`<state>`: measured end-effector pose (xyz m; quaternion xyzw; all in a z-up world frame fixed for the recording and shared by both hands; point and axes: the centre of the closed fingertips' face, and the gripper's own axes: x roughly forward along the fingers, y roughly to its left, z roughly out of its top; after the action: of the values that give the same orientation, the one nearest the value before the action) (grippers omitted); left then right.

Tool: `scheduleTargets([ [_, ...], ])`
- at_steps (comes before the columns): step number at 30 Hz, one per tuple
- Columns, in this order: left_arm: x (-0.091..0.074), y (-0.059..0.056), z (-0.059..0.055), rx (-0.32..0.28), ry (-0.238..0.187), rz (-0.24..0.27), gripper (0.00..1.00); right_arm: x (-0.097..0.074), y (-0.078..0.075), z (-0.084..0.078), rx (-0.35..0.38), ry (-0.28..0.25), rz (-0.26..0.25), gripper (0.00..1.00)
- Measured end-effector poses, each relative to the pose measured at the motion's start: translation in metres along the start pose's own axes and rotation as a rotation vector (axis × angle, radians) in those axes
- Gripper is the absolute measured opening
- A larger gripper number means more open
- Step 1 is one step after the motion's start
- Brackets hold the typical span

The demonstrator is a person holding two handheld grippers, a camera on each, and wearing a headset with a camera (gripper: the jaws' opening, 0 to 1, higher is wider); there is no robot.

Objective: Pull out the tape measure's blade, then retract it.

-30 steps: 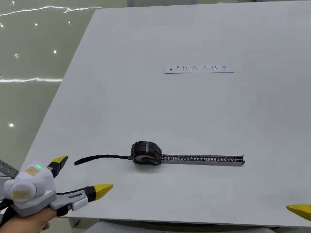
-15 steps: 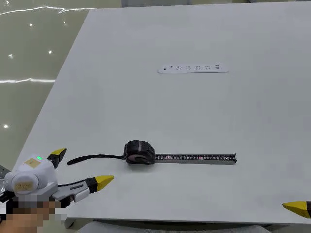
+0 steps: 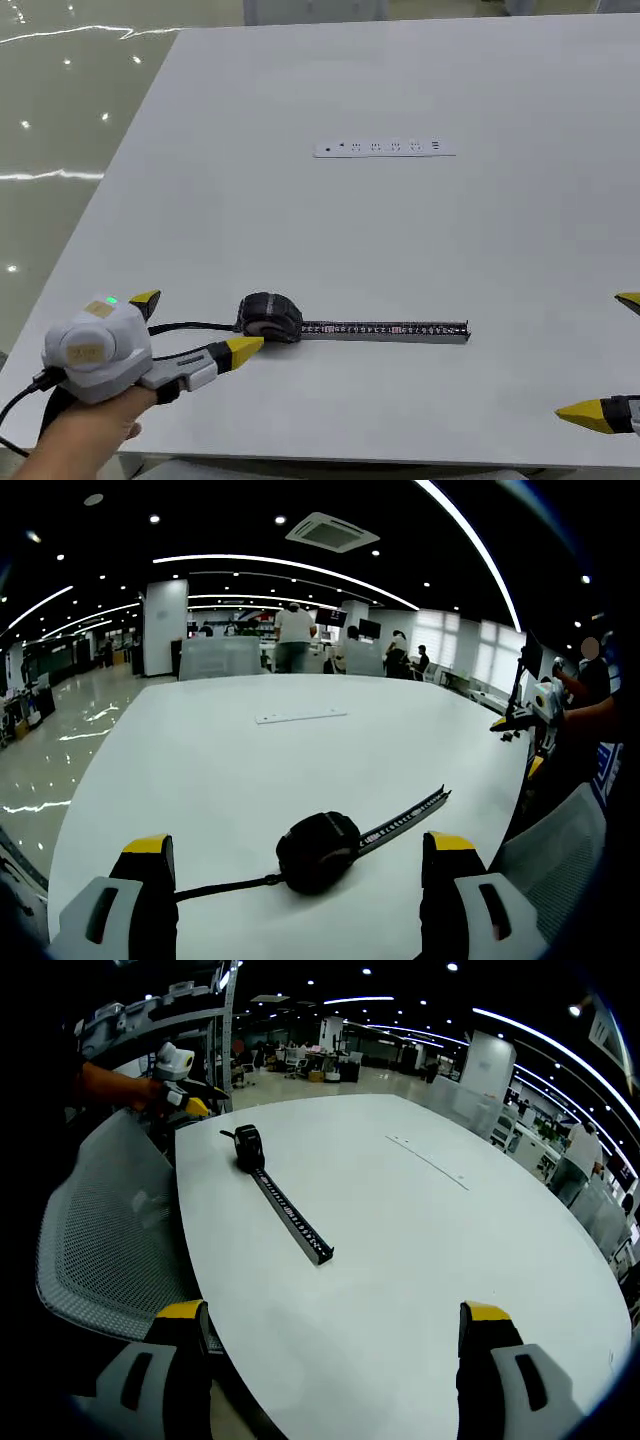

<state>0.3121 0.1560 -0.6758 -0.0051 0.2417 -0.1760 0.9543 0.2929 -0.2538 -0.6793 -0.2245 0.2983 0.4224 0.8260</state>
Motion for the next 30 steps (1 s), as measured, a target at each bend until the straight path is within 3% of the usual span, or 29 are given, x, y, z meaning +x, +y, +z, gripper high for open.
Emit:
scheduleTargets([
  [6, 0.025, -0.011, -0.003, 0.008, 0.036, 0.006, 1.00, 0.011, -0.006, 0.017, -0.052, 0.019, 0.015, 1.00],
  [7, 0.028, -0.011, -0.005, 0.012, 0.051, 0.026, 1.00, 0.013, -0.008, 0.021, -0.050, 0.018, 0.017, 1.00],
  [10, 0.038, -0.015, -0.009, -0.014, 0.042, 0.047, 1.00, 0.026, -0.009, 0.028, -0.084, 0.001, 0.026, 1.00],
  [13, 0.046, -0.009, -0.017, -0.046, 0.055, 0.122, 1.00, 0.040, -0.005, 0.029, -0.131, 0.020, 0.049, 1.00],
  [17, 0.055, -0.011, -0.017, -0.069, 0.037, 0.133, 1.00, 0.053, 0.000, 0.032, -0.201, 0.044, 0.086, 1.00],
  [22, 0.063, -0.002, -0.023, -0.167, 0.018, 0.188, 1.00, 0.062, 0.003, 0.037, -0.242, 0.069, 0.138, 1.00],
  [24, 0.065, -0.002, -0.030, -0.119, 0.035, 0.208, 1.00, 0.067, 0.003, 0.036, -0.262, 0.090, 0.164, 1.00],
  [27, 0.071, -0.007, -0.039, -0.046, 0.054, 0.195, 1.00, 0.073, 0.003, 0.035, -0.294, 0.125, 0.202, 0.98],
  [28, 0.073, -0.010, -0.041, -0.058, 0.066, 0.189, 1.00, 0.077, 0.002, 0.035, -0.299, 0.138, 0.216, 0.98],
  [30, 0.076, -0.013, -0.031, -0.007, 0.024, 0.184, 1.00, 0.082, 0.002, 0.035, -0.312, 0.154, 0.235, 0.97],
])
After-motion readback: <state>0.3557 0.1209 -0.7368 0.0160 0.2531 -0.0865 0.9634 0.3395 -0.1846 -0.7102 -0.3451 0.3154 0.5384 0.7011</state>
